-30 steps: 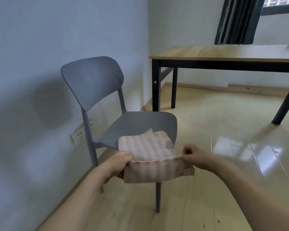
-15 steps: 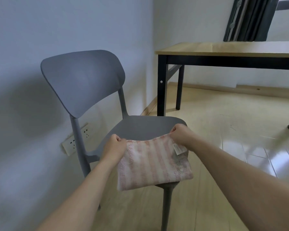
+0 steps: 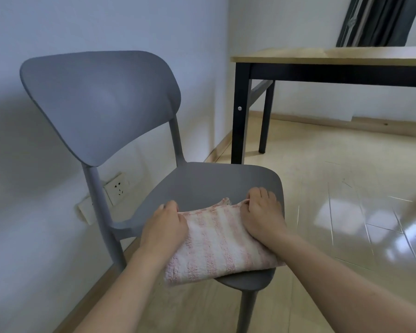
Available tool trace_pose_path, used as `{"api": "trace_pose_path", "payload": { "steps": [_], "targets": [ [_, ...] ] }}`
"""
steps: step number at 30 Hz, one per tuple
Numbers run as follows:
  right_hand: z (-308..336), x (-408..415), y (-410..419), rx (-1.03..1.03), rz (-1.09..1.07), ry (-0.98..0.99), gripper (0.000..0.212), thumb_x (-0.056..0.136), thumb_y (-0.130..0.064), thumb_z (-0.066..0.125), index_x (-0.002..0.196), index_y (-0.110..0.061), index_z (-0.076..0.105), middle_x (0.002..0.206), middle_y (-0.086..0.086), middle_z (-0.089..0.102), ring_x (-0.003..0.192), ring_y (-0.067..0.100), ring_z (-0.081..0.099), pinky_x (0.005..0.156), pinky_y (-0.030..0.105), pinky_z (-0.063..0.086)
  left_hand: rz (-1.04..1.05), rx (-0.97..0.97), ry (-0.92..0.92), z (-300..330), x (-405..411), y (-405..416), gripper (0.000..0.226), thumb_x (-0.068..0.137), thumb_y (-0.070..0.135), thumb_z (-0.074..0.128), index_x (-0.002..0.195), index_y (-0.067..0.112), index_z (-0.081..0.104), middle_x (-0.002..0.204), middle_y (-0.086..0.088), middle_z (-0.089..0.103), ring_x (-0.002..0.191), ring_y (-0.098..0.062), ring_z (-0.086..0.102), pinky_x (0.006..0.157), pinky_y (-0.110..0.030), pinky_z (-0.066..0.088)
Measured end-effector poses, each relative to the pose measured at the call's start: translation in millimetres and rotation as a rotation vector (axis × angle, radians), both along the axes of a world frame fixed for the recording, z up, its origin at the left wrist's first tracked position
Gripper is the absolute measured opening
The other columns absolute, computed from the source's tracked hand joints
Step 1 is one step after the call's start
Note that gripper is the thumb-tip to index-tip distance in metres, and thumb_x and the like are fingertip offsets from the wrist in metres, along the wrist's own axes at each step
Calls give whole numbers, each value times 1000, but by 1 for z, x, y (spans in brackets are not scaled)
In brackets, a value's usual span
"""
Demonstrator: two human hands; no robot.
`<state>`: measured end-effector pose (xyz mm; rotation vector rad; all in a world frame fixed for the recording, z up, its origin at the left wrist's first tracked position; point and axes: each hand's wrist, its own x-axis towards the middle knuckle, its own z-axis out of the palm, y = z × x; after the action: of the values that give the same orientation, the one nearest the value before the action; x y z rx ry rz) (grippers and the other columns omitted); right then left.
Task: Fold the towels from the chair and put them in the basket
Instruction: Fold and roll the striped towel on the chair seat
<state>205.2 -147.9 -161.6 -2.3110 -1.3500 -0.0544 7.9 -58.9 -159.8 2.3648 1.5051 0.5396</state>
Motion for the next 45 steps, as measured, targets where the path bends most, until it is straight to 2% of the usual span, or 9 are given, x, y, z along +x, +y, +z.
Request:
{"api": "trace_pose_path", "payload": {
  "steps": [3, 6, 11, 17, 24, 35, 40, 43, 45],
  "targets": [
    [4, 3, 1, -44, 44, 125, 5, 93, -20, 38, 94, -18, 42, 108, 3, 49, 94, 20, 35, 87, 34, 36, 25, -17, -56, 3, -2, -1, 10, 95, 16, 38, 93, 13, 47, 101, -1, 44, 83, -23, 51, 71, -38, 46],
    [15, 7, 5, -224, 61, 206, 7, 92, -22, 40, 94, -20, 46, 107, 2, 46, 102, 23, 37, 91, 36, 37, 27, 107, 56, 0, -3, -5, 14, 90, 16, 38, 97, 15, 49, 105, 1, 51, 95, -21, 44, 74, -33, 42],
    [45, 10, 6, -405, 163, 435, 10, 88, -21, 52, 80, -17, 47, 81, 2, 49, 74, 16, 43, 63, 27, 36, 27, 7, 117, 3, -2, -2, 11, 88, 27, 40, 94, 22, 49, 105, 4, 51, 106, -25, 42, 92, -39, 33],
    [75, 11, -8, -438, 249, 590, 18, 80, -5, 59, 69, -14, 49, 77, 4, 49, 74, 19, 46, 62, 27, 39, -156, -139, -152, 21, -7, -6, 14, 87, 17, 48, 74, 17, 43, 86, 3, 46, 68, -18, 47, 61, -30, 37],
    [130, 5, -69, -139, 319, 755, 22, 80, 1, 62, 69, -15, 51, 74, 3, 50, 72, 17, 48, 61, 24, 41, -249, -54, -251, 85, -25, -33, 9, 86, 7, 45, 78, 10, 48, 65, 2, 47, 57, -14, 39, 52, -26, 31],
    [155, -19, -158, 229, 253, 613, 4, 84, -11, 68, 86, -9, 65, 89, 14, 67, 83, 25, 63, 73, 30, 56, -340, 46, -161, 155, -47, -93, 27, 95, 7, 34, 75, 24, 40, 83, -1, 44, 75, -16, 45, 57, -20, 31],
    [155, -29, -171, 284, 290, 590, 11, 86, -4, 63, 88, -14, 59, 80, 11, 59, 75, 21, 55, 67, 26, 52, -292, 150, -38, 153, -50, -103, 42, 95, 7, 29, 113, 31, 59, 105, 7, 53, 101, -19, 46, 85, -30, 38],
    [156, -35, -176, 200, 372, 503, 18, 89, -5, 59, 95, -22, 59, 85, 2, 61, 78, 13, 59, 62, 19, 49, -296, 416, 138, 149, -54, -112, 37, 93, 7, 31, 99, 23, 64, 92, 5, 55, 90, -17, 45, 78, -29, 35],
    [155, -37, -178, 169, 391, 384, 18, 90, -6, 56, 91, -23, 61, 89, -2, 62, 82, 11, 59, 63, 18, 49, -300, 399, 116, 144, -57, -116, 27, 88, 5, 32, 77, 20, 52, 76, 4, 47, 82, -19, 46, 69, -30, 36]
  ]
}}
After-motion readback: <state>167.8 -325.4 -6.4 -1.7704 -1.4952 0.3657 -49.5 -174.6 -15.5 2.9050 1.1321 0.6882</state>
